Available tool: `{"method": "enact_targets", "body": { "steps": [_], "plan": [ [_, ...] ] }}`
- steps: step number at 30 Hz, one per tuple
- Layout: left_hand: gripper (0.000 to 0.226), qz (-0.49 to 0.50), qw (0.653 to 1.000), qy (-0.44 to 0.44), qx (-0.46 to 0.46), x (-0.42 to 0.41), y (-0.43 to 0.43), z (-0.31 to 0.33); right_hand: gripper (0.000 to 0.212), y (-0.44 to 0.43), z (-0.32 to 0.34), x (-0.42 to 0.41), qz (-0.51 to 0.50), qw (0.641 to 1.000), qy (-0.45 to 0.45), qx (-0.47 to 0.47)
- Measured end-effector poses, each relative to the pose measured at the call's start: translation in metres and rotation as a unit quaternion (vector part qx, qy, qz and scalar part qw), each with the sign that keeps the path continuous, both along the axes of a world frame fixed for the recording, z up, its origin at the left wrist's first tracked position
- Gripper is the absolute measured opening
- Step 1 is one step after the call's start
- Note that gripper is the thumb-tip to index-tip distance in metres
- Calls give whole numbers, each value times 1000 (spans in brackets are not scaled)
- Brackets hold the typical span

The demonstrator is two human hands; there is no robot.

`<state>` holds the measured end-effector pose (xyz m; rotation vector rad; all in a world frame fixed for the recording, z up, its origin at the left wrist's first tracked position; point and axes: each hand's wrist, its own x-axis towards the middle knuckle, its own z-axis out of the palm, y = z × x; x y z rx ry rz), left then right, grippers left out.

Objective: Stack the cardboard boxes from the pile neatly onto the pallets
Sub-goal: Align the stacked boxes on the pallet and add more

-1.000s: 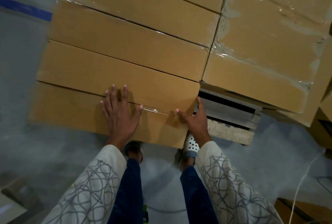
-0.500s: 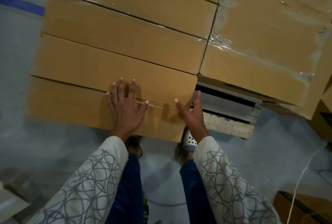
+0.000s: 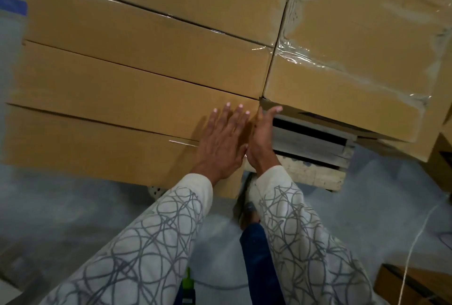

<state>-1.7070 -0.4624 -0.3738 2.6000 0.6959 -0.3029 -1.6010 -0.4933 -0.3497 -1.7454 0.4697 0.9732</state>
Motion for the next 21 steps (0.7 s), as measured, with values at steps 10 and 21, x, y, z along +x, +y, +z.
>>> {"method": "enact_targets", "body": {
  "steps": [10, 21],
  "plan": [
    [73, -19, 1000, 17, 5, 19, 13, 0, 87, -17, -9, 10, 2, 1000, -1, -25],
    [73, 9, 1000, 11, 7, 10, -6, -4, 101, -35, 7, 5, 130, 987, -42, -82]
  ]
}}
